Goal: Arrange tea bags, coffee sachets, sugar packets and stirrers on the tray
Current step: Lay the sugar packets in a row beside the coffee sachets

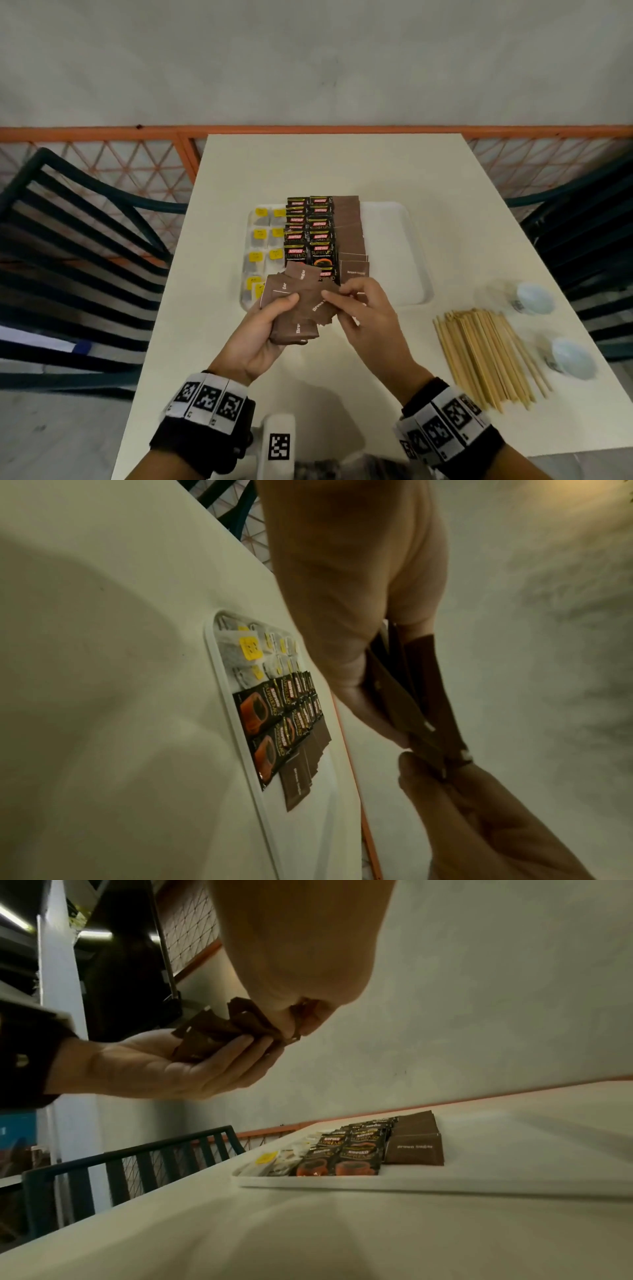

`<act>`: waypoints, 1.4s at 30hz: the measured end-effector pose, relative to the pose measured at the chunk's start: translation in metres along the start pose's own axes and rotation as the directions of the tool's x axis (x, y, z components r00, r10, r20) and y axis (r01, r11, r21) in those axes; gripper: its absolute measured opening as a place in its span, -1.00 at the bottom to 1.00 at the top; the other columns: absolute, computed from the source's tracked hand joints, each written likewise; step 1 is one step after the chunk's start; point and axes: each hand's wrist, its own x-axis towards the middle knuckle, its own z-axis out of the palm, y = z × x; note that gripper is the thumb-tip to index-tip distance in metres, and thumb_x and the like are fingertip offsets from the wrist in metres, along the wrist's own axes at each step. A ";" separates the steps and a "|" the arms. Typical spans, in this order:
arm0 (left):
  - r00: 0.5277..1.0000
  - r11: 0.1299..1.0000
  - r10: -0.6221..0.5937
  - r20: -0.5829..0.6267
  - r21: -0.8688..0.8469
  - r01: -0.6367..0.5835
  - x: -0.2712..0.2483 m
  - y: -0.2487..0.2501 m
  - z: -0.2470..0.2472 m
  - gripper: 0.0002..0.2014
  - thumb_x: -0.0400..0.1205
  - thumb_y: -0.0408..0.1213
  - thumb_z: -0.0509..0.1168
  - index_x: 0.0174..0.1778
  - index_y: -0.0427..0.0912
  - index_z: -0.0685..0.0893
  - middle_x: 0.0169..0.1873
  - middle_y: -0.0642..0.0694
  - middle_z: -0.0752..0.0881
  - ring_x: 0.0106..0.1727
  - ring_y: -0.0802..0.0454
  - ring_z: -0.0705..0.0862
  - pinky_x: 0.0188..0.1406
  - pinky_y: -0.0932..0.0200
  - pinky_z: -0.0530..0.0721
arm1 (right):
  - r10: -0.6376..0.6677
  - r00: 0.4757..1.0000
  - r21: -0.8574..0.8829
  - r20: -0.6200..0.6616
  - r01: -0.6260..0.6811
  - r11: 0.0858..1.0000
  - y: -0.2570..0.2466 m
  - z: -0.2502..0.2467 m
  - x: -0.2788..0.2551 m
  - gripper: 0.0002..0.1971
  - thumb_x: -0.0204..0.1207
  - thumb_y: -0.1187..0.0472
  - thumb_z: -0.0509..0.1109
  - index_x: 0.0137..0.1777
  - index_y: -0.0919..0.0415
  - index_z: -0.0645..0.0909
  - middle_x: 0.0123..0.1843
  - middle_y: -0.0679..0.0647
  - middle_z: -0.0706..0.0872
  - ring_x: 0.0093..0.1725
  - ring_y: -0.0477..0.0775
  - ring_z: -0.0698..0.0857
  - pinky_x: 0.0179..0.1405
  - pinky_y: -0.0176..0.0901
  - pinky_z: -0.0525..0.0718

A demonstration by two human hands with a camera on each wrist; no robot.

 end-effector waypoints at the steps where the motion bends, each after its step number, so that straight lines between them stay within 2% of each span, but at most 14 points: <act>1: 1.000 1.000 -0.003 0.002 0.003 0.003 0.001 0.001 0.001 -0.66 0.60 -0.41 0.20 0.31 -0.31 0.56 -0.20 -0.17 0.83 -0.30 -0.01 0.81 -0.56 0.21 0.68 | -0.022 1.000 -0.026 0.023 0.022 0.999 0.001 0.000 -0.002 -0.64 0.37 0.40 0.39 0.18 0.18 0.70 0.08 0.03 0.50 0.07 -0.06 0.51 0.16 -0.35 0.51; 5: 1.000 1.000 0.007 -0.009 0.005 -0.007 0.003 0.003 0.005 -0.64 0.58 -0.39 0.21 0.31 -0.32 0.56 -0.24 -0.15 0.83 -0.33 0.01 0.80 -0.58 0.21 0.68 | -0.124 0.990 -0.066 0.063 0.128 0.990 0.005 -0.008 0.002 -0.68 0.42 0.24 0.41 0.19 0.22 0.69 0.02 0.12 0.66 0.06 -0.01 0.54 0.12 -0.33 0.50; 8: 0.999 0.999 0.030 -0.032 0.020 -0.029 0.005 0.003 0.009 -0.57 0.52 -0.37 0.27 0.33 -0.35 0.54 -0.20 -0.17 0.83 -0.29 -0.03 0.81 -0.53 0.17 0.71 | -0.143 0.984 -0.135 0.106 0.157 0.978 0.006 -0.014 0.007 -0.62 0.46 -0.07 0.36 0.13 0.16 0.72 -0.02 0.04 0.73 0.06 0.01 0.60 0.10 -0.21 0.49; 10: 0.998 0.999 0.040 -0.050 0.038 -0.039 0.005 0.001 0.011 -0.58 0.54 -0.37 0.26 0.36 -0.32 0.52 -0.19 -0.17 0.82 -0.29 -0.03 0.80 -0.54 0.15 0.70 | -0.137 0.977 -0.150 0.165 0.162 0.975 0.007 -0.017 0.009 -0.63 0.50 -0.11 0.31 0.11 0.12 0.72 -0.05 -0.01 0.76 0.00 -0.03 0.62 0.03 -0.27 0.49; 12: 0.996 0.999 0.046 -0.080 0.028 -0.044 0.006 -0.004 0.012 -0.62 0.59 -0.40 0.23 0.35 -0.29 0.52 -0.20 -0.15 0.82 -0.32 -0.02 0.79 -0.57 0.17 0.68 | -0.066 0.970 -0.078 0.236 0.086 0.993 0.006 -0.019 0.010 -0.69 0.54 -0.02 0.27 0.13 0.11 0.69 -0.06 -0.05 0.77 -0.09 -0.14 0.63 -0.06 -0.37 0.55; 14: 0.992 0.999 0.044 -0.117 0.011 -0.043 0.007 -0.009 0.011 -0.63 0.61 -0.42 0.21 0.36 -0.28 0.52 -0.21 -0.13 0.81 -0.34 0.00 0.79 -0.60 0.19 0.66 | 0.139 0.945 0.085 0.296 -0.171 0.982 0.006 -0.024 0.013 -0.82 0.58 0.14 0.28 0.12 0.10 0.63 -0.11 -0.19 0.72 -0.14 -0.24 0.61 -0.18 -0.53 0.54; 16: 0.989 0.999 0.037 -0.142 0.007 -0.036 0.007 -0.014 0.009 -0.65 0.61 -0.42 0.20 0.34 -0.25 0.53 -0.22 -0.11 0.82 -0.34 0.02 0.79 -0.62 0.20 0.65 | 0.328 0.884 0.236 0.334 -0.415 0.879 0.015 -0.025 0.012 -0.82 0.57 0.31 0.29 -0.01 -0.02 0.54 -0.18 -0.27 0.66 -0.19 -0.32 0.65 -0.28 -0.53 0.56; 19: 0.985 0.999 0.041 -0.168 0.036 -0.035 0.005 -0.016 0.002 -0.72 0.63 -0.42 0.18 0.24 -0.18 0.57 -0.27 -0.08 0.83 -0.36 0.03 0.79 -0.63 0.20 0.65 | 0.577 0.742 0.350 0.341 -0.670 0.655 0.045 -0.024 0.010 -0.74 0.56 0.40 0.29 -0.15 -0.03 0.51 -0.07 0.08 0.72 -0.27 -0.11 0.73 -0.45 -0.38 0.62; 23: 0.974 0.996 0.073 -0.215 0.062 -0.061 0.005 -0.014 -0.010 -0.76 0.63 -0.42 0.17 0.15 -0.09 0.58 -0.25 -0.04 0.83 -0.33 0.05 0.80 -0.60 0.20 0.67 | 0.787 0.509 0.301 0.349 -0.856 0.421 0.088 -0.015 0.011 -0.85 0.52 0.35 0.36 -0.21 0.10 0.55 -0.12 0.15 0.72 -0.31 0.00 0.66 -0.41 -0.32 0.47; 26: 0.967 0.994 0.102 -0.231 0.048 -0.094 0.004 -0.011 -0.016 -0.77 0.63 -0.44 0.15 0.13 -0.08 0.56 -0.24 -0.02 0.82 -0.32 0.08 0.79 -0.61 0.22 0.66 | 0.824 0.417 0.244 0.382 -0.906 0.346 0.109 -0.003 0.018 -0.86 0.46 0.31 0.43 -0.23 0.10 0.55 -0.12 0.13 0.72 -0.24 0.03 0.60 -0.23 -0.23 0.54; 28: 0.963 0.994 0.113 -0.243 0.040 -0.106 0.004 -0.011 -0.019 -0.76 0.64 -0.44 0.14 0.13 -0.09 0.56 -0.26 -0.01 0.82 -0.33 0.09 0.79 -0.61 0.21 0.66 | 0.832 0.404 0.178 0.381 -0.915 0.363 0.116 0.007 0.022 -0.84 0.41 0.27 0.48 -0.27 0.03 0.56 -0.09 0.11 0.74 -0.15 0.06 0.61 -0.08 -0.13 0.58; 34: 0.962 0.993 0.120 -0.244 0.045 -0.112 0.005 -0.012 -0.022 -0.77 0.64 -0.43 0.14 0.10 -0.07 0.59 -0.28 0.00 0.83 -0.35 0.11 0.79 -0.62 0.20 0.67 | 0.825 0.446 0.015 0.346 -0.882 0.471 0.118 0.021 0.030 -0.87 0.41 0.15 0.49 -0.18 0.12 0.58 -0.08 0.05 0.72 -0.03 0.05 0.65 -0.07 -0.20 0.50; 40: 0.966 0.994 0.110 -0.236 0.039 -0.103 0.005 -0.013 -0.021 -0.77 0.64 -0.43 0.14 0.12 -0.09 0.59 -0.28 -0.02 0.83 -0.35 0.09 0.79 -0.60 0.21 0.67 | 0.781 0.538 0.014 0.317 -0.826 0.564 0.117 0.023 0.034 -0.84 0.43 0.22 0.49 -0.14 0.18 0.53 -0.29 -0.01 0.61 -0.22 -0.03 0.56 -0.47 -0.52 0.43; 42: 0.970 0.995 0.102 -0.222 0.034 -0.097 0.005 -0.013 -0.018 -0.77 0.64 -0.42 0.14 0.15 -0.11 0.57 -0.26 -0.03 0.83 -0.34 0.08 0.79 -0.59 0.23 0.67 | 0.772 0.553 0.019 0.313 -0.816 0.577 0.116 0.023 0.034 -0.80 0.43 0.23 0.50 -0.13 0.18 0.49 -0.34 -0.05 0.57 -0.28 -0.05 0.54 -0.49 -0.56 0.46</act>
